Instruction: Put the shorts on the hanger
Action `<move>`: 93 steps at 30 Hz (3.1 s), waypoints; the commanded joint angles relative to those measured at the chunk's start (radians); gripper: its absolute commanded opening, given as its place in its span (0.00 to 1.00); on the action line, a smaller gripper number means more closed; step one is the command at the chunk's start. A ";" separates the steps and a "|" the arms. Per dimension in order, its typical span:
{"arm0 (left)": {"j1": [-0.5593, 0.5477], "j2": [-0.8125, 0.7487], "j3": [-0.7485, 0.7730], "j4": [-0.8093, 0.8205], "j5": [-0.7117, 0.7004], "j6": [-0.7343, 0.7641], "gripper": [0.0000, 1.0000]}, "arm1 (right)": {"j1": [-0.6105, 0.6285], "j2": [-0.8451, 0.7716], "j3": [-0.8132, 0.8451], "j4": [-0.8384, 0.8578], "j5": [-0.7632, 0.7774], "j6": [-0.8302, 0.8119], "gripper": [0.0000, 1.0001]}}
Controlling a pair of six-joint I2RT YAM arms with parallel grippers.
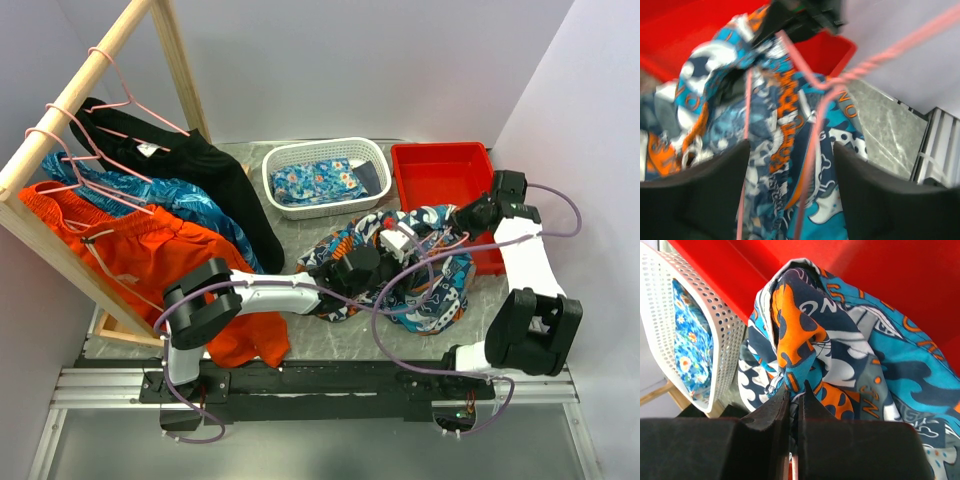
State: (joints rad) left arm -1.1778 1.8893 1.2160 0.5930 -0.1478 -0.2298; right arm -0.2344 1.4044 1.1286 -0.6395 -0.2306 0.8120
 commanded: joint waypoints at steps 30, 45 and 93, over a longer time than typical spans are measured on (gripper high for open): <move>0.210 -0.096 0.149 -0.752 0.085 -0.490 0.57 | 0.035 -0.249 0.010 0.017 0.034 -0.132 0.00; 0.213 -0.039 0.122 -0.773 0.137 -0.514 0.54 | 0.050 -0.262 0.043 0.018 0.031 -0.108 0.00; 0.133 0.051 0.183 -0.828 -0.001 -0.471 0.43 | 0.070 -0.295 0.072 -0.003 0.083 -0.140 0.00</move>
State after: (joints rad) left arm -1.0386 1.9549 1.4269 -0.2913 -0.1318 -0.6937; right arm -0.1696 1.1202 1.1233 -0.6682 -0.1833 0.6815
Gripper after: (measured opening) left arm 0.477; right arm 0.114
